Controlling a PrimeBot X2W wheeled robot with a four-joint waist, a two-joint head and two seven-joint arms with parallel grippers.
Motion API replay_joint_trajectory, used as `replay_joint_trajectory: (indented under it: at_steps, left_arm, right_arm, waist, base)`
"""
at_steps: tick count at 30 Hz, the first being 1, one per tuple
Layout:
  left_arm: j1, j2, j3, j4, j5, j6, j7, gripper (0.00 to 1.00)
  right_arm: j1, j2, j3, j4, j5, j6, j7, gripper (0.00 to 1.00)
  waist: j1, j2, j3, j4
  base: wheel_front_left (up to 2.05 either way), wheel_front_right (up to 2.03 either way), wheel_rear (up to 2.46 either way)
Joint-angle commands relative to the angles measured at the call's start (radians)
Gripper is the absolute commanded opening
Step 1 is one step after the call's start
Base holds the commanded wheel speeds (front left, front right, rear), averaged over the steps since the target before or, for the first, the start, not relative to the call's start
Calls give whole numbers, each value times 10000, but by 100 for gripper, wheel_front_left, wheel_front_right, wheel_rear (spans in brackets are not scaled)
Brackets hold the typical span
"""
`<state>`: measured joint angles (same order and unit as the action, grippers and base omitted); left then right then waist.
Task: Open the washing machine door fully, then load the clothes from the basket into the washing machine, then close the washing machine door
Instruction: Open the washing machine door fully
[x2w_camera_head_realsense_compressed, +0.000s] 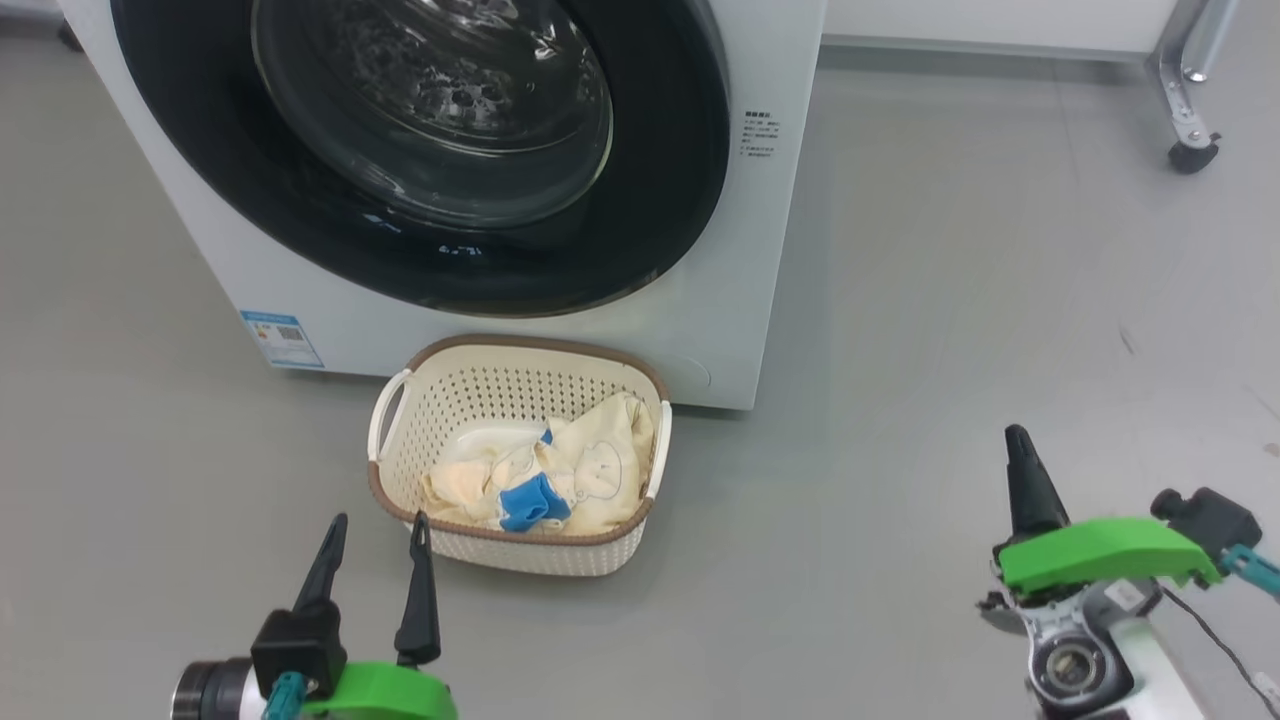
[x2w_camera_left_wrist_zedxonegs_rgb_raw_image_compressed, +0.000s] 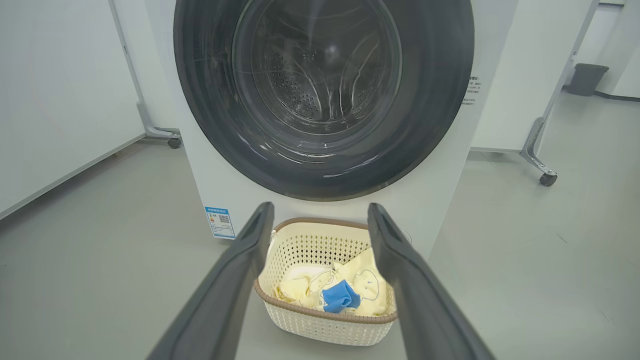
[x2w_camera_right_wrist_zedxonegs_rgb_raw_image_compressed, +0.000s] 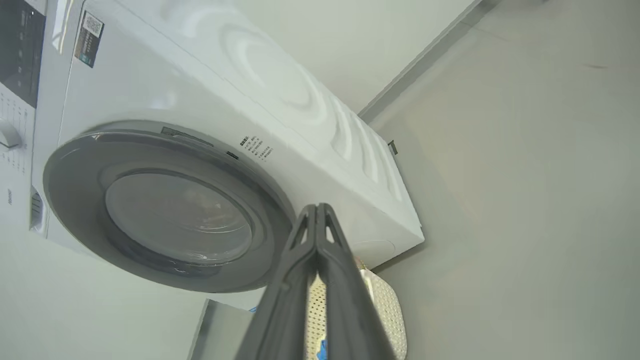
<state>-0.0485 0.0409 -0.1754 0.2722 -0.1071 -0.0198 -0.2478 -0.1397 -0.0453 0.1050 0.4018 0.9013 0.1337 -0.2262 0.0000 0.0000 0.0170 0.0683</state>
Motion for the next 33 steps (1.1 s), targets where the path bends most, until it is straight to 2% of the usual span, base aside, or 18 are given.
replay_joint_trajectory:
  at_steps: [1,5,10,14,25,33]
  left_arm:
    - [-617,93,275,-343,-80,42,-140,100]
    - [-832,93,158,-434,-102,30,-140,100]
    - [-1123,93,-70,-498,-237,63,-140,100]
    - [-1387,93,-329,-463,-367,80,-140,100]
    - [-2040,93,-879,-512,-610,156,-140,100]
    - [-2550,93,-1391,-595,-894,266,-140,100]
  right_arm:
    - [-867,-49,210,-292,589,-30,116,0]
    - [-1656,-49,-274,-150,2365,-30,789,0]
    - [-2799,-292,-1059,-70,3306,-30,2026,0]
    - [-3679,-876,-1292,153,3023,-30,2686,0]
    - [-6056,-1580,-1712,441,2869,-30,4611,0]
    - [-8101,-1953,-1611,1006,2207,-30,6000,0]
  waist:
    - [0,0,228,74]
    - [0,0,642,245]
    - [0,0,1236,536]
    - [0,0,1676,811]
    - [0,0,2752,1564]
    - [0,0,3501,2130]
  base:
    - [0,0,0]
    - [0,0,0]
    - [0,0,0]
    - [0,0,0]
    - [0,0,0]
    - [0,0,0]
